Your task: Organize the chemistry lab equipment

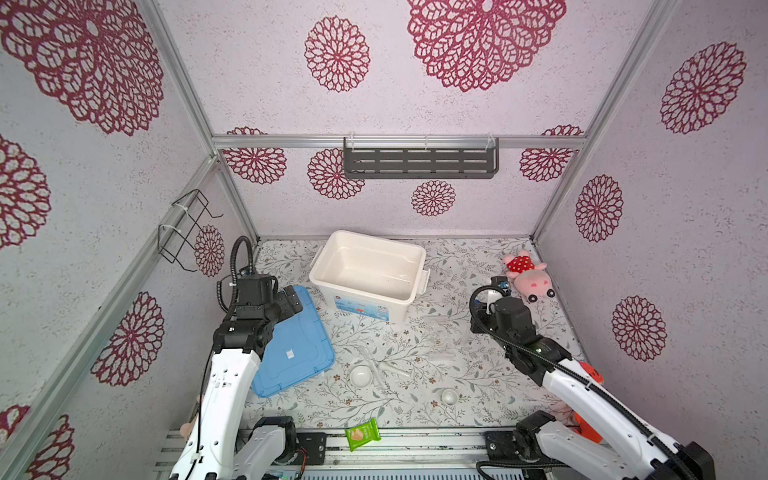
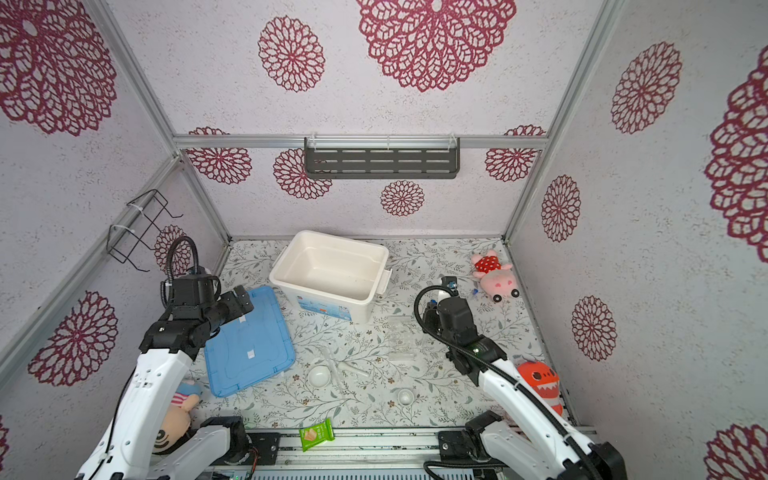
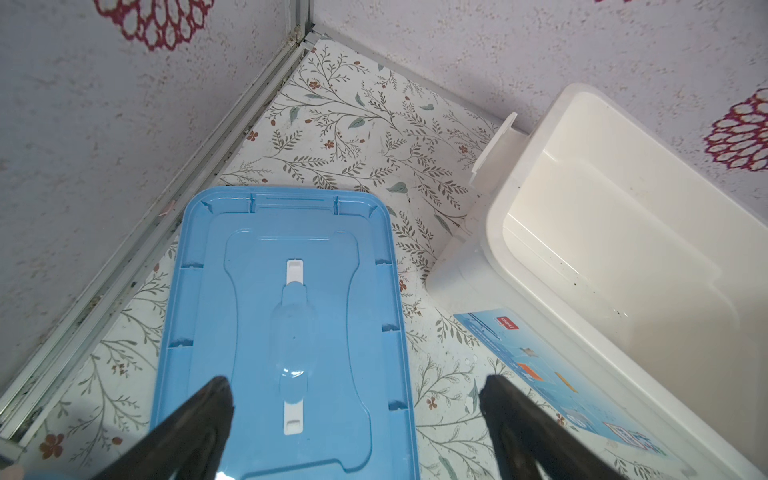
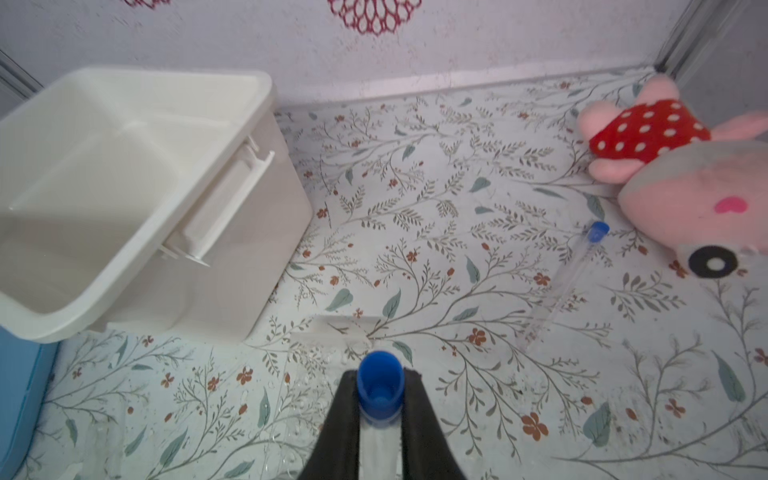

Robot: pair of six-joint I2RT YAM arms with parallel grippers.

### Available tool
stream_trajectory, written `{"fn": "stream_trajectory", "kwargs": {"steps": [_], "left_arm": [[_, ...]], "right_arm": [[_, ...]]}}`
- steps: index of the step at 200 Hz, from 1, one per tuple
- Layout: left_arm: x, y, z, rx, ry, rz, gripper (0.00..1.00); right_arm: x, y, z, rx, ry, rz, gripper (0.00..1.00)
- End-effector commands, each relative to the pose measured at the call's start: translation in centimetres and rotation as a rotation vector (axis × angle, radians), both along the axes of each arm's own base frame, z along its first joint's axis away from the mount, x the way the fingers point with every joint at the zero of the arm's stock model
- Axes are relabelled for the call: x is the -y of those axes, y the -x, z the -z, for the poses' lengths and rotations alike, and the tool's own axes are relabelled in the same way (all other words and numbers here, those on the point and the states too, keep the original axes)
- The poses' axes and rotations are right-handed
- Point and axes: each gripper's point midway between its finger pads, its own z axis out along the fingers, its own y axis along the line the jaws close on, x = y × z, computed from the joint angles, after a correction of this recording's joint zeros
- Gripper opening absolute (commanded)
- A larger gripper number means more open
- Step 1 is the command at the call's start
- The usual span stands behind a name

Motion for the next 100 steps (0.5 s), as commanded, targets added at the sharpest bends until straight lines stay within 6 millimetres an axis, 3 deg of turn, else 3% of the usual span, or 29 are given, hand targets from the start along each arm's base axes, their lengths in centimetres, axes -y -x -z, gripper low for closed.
{"fn": "stream_trajectory", "kwargs": {"steps": [1, 42, 74, 100], "left_arm": [[0.0, -0.6, -0.6, 0.016, 0.019, -0.005, 0.98], [0.6, -1.2, -0.2, 0.013, 0.061, 0.007, 0.97], [0.6, -1.2, -0.6, 0.016, 0.071, -0.001, 0.97], [0.4, -1.1, -0.8, 0.011, 0.058, -0.005, 0.97]], "right_arm": [[-0.8, -1.0, -5.7, 0.292, -0.048, 0.014, 0.12], [-3.9, -1.9, -6.6, 0.378, -0.036, -0.077, 0.15], [-4.4, -2.5, -6.8, 0.452, -0.047, -0.076, 0.16], [-4.6, -2.8, -5.2, 0.442, -0.004, -0.087, 0.17]]}}
